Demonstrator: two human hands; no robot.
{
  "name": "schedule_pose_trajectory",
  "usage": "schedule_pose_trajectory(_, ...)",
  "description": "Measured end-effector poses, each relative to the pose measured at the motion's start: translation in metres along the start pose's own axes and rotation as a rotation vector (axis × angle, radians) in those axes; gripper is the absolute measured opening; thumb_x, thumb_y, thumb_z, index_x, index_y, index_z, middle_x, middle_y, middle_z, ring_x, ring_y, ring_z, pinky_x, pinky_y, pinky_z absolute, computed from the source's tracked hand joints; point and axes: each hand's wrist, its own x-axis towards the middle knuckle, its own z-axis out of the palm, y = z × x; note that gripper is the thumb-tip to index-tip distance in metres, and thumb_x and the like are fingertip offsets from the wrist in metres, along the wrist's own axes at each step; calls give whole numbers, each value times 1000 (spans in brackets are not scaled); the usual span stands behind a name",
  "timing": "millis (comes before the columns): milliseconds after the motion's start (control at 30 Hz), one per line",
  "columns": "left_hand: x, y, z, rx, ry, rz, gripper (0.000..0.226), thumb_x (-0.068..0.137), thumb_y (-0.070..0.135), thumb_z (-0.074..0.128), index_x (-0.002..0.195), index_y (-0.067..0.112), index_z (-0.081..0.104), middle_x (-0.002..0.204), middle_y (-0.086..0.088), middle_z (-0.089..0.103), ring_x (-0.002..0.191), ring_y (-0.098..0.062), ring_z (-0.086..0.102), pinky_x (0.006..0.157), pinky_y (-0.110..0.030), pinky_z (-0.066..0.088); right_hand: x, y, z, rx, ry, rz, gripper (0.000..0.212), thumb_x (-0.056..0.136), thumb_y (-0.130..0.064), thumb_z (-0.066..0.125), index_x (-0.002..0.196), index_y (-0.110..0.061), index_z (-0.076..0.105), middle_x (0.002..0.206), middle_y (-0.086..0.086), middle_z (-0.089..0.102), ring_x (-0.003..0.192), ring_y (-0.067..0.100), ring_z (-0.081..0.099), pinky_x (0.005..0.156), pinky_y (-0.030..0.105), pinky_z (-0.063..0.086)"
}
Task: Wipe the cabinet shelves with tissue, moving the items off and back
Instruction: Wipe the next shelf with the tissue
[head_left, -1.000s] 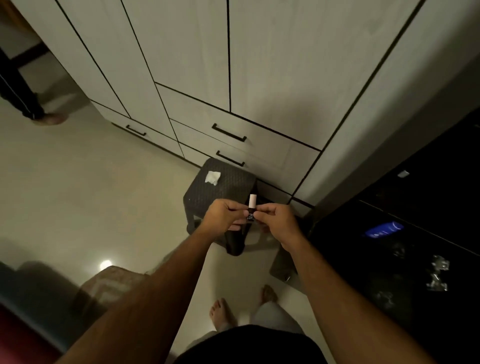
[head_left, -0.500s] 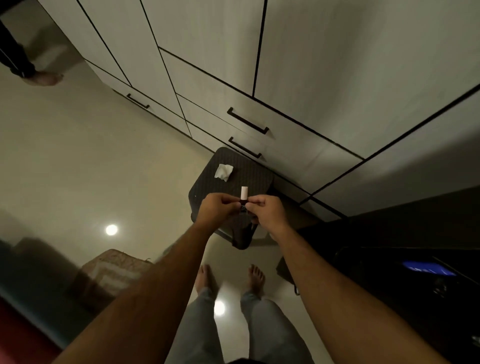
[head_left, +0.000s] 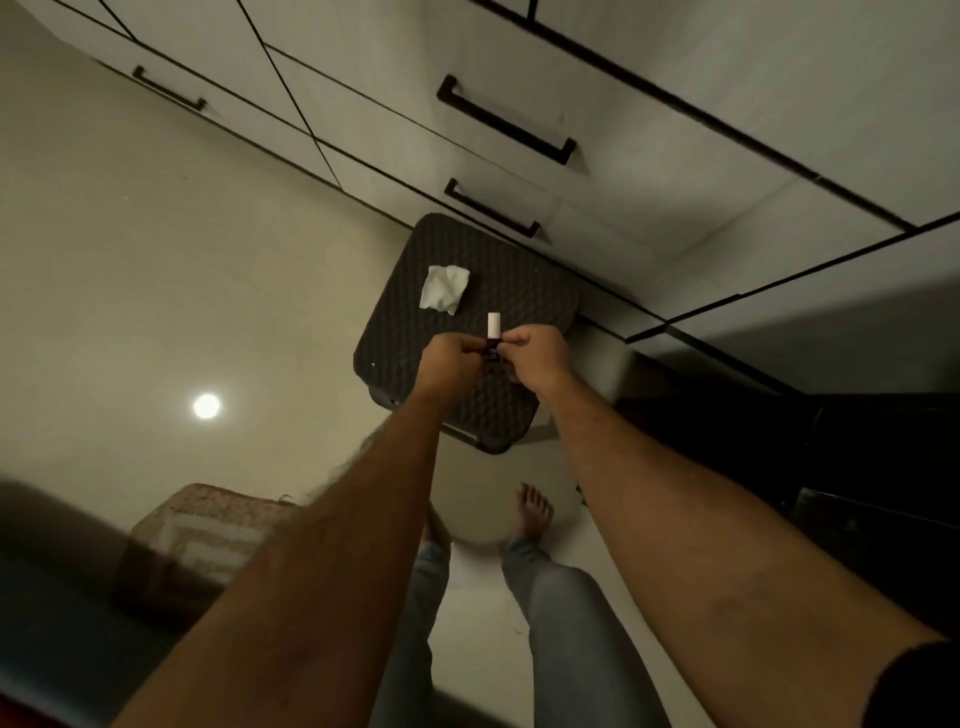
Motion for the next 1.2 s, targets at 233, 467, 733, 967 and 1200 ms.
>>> schedule_pose_trajectory(233, 39, -19, 20, -86, -53, -64, 30, 88, 3, 57, 113, 12, 71, 99, -6, 71, 90, -20, 67, 89, -40, 55, 39, 23, 14, -55, 40, -20, 17, 89, -11, 64, 101, -8, 74, 92, 11, 74, 86, 25, 70, 81, 47, 57)
schedule_pose_trajectory(467, 54, -21, 26, -94, -59, -54, 31, 91, 3, 53, 114, 14, 70, 91, 1, 67, 85, -16, 67, 82, -32, 57, 50, 23, 19, -160, 118, -83, 15, 88, -13, 66, 98, -9, 76, 91, 7, 74, 84, 20, 70, 80, 31, 55)
schedule_pose_trajectory(733, 39, -35, -1, -176, 88, -43, 36, 93, 4, 48, 122, 15, 66, 113, -1, 67, 87, -9, 65, 85, -29, 55, 51, -5, 18, -360, 244, -181, 17, 89, -20, 63, 102, -12, 72, 103, 7, 72, 96, 22, 66, 83, 36, 53)
schedule_pose_trajectory(967, 33, -61, -65, -47, 317, 0, 37, 90, 6, 48, 121, 16, 67, 120, -1, 67, 105, -12, 61, 100, -31, 48, 88, -79, 51, -361, 198, -183, 48, 89, -26, 67, 132, -10, 52, 131, 10, 57, 119, 23, 56, 92, 35, 52)
schedule_pose_trajectory(1200, 4, -60, -75, -57, 300, -34, 38, 87, 8, 50, 120, 15, 67, 116, -2, 70, 106, -17, 63, 99, -34, 49, 73, -69, 53, -512, 199, -156, 23, 94, -22, 58, 109, -5, 66, 111, 12, 67, 103, 24, 64, 85, 34, 55)
